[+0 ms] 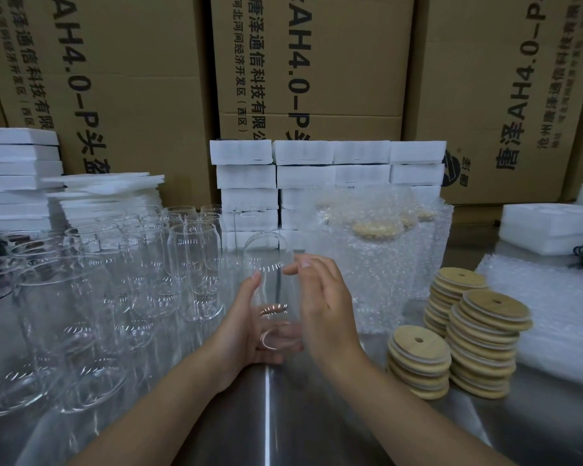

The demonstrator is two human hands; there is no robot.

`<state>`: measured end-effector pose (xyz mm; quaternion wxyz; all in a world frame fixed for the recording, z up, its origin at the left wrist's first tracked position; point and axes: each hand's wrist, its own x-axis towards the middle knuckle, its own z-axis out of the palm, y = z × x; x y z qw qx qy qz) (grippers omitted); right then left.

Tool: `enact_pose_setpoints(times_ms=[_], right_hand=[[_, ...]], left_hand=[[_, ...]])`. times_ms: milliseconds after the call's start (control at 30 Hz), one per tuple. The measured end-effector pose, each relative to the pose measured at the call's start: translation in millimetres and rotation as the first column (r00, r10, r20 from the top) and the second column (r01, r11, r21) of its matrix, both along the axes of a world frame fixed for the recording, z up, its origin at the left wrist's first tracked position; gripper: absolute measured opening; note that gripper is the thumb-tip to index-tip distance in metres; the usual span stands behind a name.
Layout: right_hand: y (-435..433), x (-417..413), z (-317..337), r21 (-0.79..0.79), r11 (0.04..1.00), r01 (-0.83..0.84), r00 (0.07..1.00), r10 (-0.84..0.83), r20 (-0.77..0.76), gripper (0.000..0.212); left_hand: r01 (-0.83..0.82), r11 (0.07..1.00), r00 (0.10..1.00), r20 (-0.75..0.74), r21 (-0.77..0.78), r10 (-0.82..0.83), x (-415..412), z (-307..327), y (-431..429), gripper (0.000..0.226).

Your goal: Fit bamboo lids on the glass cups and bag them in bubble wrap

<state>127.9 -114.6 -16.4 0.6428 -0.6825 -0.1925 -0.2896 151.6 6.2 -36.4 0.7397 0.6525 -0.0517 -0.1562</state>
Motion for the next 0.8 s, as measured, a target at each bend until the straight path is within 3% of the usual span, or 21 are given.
enact_pose_setpoints(times_ms=[200, 333, 567, 700, 800], right_hand=[[1.1, -2.9, -2.0, -0.086, 0.996, -0.027, 0.996, 0.035, 0.087, 0.04], [2.9, -6.4, -2.5, -0.192, 0.981, -0.019, 0.991, 0.044, 0.126, 0.038], [-0.7, -7.4, -4.4, -0.394, 0.918, 0.042, 0.99, 0.013, 0.138, 0.067], [-1.2, -8.0, -1.8, -0.398, 0.914, 0.085, 0.983, -0.012, 0.182, 0.067], [-0.2, -8.4, -1.1, -0.374, 0.92, 0.119, 0.975, -0.037, 0.219, 0.061]], left_hand=[[0.111, 0.981, 0.991, -0.056, -0.159, -0.122, 4.9, -2.6, 6.5, 0.097], [0.09, 0.956, 0.974, -0.177, -0.28, -0.144, 3.4, -1.0, 6.6, 0.086], [0.172, 0.94, 0.923, -0.284, -0.295, -0.258, -1.2, -0.5, 10.3, 0.085], [0.237, 0.918, 0.901, -0.282, -0.317, -0.33, -1.9, 1.0, 10.8, 0.089], [0.303, 0.913, 0.911, -0.199, -0.273, -0.361, -3.6, 1.1, 9.9, 0.085]])
